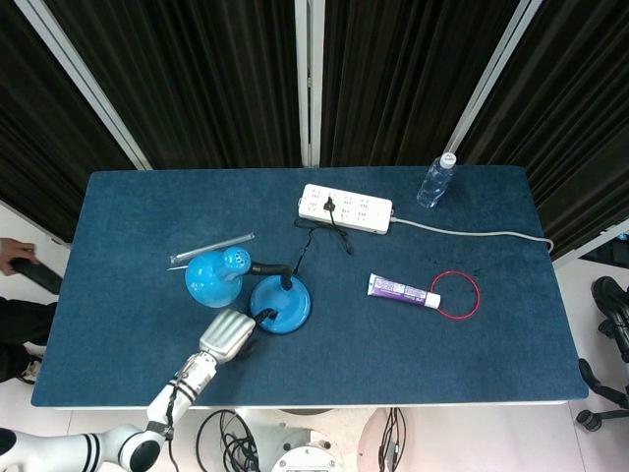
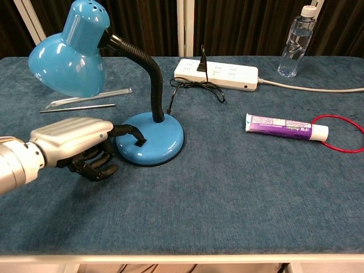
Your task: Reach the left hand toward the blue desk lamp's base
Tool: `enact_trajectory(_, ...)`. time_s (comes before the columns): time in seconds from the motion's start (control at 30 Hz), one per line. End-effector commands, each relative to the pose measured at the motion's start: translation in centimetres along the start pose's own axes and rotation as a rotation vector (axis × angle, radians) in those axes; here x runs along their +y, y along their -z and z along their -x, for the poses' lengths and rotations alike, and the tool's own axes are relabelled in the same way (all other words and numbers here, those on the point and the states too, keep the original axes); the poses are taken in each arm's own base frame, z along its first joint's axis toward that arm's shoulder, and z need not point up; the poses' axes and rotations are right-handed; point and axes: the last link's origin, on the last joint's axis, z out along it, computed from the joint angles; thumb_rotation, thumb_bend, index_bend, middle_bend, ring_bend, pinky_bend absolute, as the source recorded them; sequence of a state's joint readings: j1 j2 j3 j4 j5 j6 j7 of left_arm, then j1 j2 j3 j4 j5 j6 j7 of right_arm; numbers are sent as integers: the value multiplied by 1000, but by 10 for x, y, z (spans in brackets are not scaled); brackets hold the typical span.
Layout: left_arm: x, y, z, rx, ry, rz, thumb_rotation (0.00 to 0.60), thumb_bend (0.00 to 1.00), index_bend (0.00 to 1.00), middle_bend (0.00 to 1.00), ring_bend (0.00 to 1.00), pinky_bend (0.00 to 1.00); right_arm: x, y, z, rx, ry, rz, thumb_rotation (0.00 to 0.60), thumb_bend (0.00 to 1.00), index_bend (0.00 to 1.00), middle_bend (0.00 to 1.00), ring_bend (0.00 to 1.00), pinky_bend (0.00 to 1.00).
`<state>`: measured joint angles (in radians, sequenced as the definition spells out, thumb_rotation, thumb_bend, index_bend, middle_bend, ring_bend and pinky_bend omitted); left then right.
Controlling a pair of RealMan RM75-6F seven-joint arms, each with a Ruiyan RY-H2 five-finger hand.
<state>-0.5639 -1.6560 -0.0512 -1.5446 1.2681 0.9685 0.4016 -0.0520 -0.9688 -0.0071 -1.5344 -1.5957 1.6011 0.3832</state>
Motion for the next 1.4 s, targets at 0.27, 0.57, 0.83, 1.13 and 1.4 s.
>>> enact_trajectory(0.27,-10,17,-7,22,-12,-32,600,455,175,824,859,906,-2,-1,4,-10,1,-8,600,327,0,0,0,0)
enact_trajectory(0.57,-66,58,-17,93,-59,-206,600,455,175,823,859,906,-7,3,0,9,0,-20,600,327,0,0,0,0)
enact_trajectory(0.83,-125,128,-54,239,-101,-385,600,454,175,823,859,906,-14,3,5,-10,2,-46,600,327,0,0,0,0)
enact_trajectory(1.13,-143,181,-105,433,-183,-441,600,386,197,792,820,853,-22,3,9,-19,16,-64,600,327,0,0,0,0)
enact_trajectory(1.4,-137,202,-113,409,-209,-410,600,51,83,1,0,35,-29,1,12,-22,26,-78,600,326,0,0,0,0)
